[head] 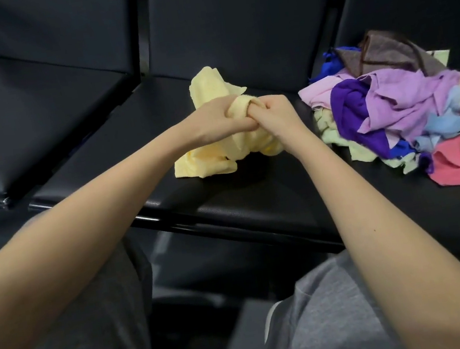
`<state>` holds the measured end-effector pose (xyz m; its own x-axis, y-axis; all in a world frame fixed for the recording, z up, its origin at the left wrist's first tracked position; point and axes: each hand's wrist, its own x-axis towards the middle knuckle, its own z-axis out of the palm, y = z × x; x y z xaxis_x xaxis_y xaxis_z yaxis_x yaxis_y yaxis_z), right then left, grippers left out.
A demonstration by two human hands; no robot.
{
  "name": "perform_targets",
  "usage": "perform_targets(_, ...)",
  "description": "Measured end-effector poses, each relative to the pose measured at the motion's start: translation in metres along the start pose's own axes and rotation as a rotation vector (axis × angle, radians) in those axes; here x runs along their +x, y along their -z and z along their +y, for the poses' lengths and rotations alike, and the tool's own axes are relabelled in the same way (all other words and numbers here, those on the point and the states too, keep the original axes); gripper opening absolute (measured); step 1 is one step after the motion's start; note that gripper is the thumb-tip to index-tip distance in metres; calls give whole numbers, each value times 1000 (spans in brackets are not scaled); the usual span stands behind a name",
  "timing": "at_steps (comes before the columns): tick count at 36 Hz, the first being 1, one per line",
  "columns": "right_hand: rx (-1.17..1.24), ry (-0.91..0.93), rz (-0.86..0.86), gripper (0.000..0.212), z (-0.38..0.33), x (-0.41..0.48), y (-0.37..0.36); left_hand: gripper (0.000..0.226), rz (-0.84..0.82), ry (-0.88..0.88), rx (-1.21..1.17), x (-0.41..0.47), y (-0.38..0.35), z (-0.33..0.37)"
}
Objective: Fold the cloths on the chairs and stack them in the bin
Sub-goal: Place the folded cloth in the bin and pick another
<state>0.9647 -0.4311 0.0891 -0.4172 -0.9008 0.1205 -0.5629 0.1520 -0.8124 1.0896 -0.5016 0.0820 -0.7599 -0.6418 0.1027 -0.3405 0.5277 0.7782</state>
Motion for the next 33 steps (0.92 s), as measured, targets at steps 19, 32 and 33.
perform_targets(19, -662, -49, 208, 22, 3, 1, 25, 32, 556, 6, 148, 7, 30, -17)
perform_targets(32, -212, -45, 204, 35, 14, 7, 30, 24, 228, 49, 53, -8, 48, -11)
perform_targets(33, -287, 6, 159, 47, 12, 5, 29, 24, 194, 41, 51, -9, 44, -8)
